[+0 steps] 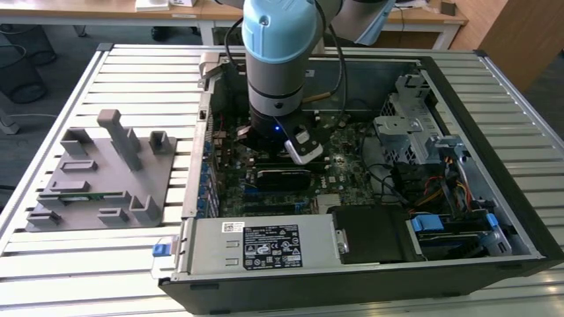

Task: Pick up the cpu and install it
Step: 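Install the second cpu locking lever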

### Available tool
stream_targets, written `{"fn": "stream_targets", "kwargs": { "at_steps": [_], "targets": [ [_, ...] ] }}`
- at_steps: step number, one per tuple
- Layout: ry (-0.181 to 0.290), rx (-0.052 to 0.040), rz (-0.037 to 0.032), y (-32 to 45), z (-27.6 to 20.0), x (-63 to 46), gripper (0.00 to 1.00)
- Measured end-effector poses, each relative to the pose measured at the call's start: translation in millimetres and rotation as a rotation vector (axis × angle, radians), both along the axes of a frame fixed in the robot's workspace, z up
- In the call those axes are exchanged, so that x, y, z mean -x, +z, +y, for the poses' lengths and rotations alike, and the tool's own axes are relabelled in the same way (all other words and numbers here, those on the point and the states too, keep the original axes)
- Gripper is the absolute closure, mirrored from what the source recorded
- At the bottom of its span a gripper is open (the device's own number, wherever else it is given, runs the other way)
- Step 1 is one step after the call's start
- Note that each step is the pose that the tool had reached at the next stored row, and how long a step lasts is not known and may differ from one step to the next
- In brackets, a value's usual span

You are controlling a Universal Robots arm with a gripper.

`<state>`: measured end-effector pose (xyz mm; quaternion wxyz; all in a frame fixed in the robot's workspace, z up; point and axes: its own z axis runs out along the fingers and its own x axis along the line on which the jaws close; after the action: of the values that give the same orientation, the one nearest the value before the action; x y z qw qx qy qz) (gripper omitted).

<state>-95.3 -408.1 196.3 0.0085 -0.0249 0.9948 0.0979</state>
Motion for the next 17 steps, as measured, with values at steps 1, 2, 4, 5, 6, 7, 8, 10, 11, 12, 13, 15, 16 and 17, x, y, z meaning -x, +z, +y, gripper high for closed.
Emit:
{"fn": "stream_targets", "kwargs": {
  "at_steps": [1,2,4,5,6,7,8,10,11,12,13,15,16,17],
  "targets": [
    [0.0,-0.0022,0.0,-0.1,0.1,0.0,0.89],
    [0.0,-0.0047,0.0,-0.2,0.2,0.1,0.89],
    [0.0,-0.008,0.0,-0.7,0.4,0.1,0.89],
    [0.0,-0.0085,0.0001,-1.1,0.5,0.0,0.89],
    [0.0,-0.0098,-0.0003,-1.7,0.7,-0.1,0.89],
    [0.0,-0.0108,-0.0004,-2.3,1.0,-0.1,0.89],
    [0.0,-0.0107,-0.0001,-2.5,1.0,0.0,0.89],
    [0.0,-0.0112,0.0002,-2.9,1.1,0.1,0.89],
    [0.0,-0.0114,0.0003,-2.9,1.2,0.1,0.89],
    [0.0,-0.0118,0.0002,-2.9,1.2,0.1,0.89],
    [0.0,-0.0123,-0.0001,-3.0,1.3,0.1,0.89],
    [0.0,-0.0131,-0.0004,-2.5,1.4,0.1,0.89],
    [0.0,-0.0135,-0.0005,-2.4,1.5,0.1,0.89],
    [0.0,-0.0135,-0.0005,-2.3,1.4,0.1,0.89]
  ]
}}
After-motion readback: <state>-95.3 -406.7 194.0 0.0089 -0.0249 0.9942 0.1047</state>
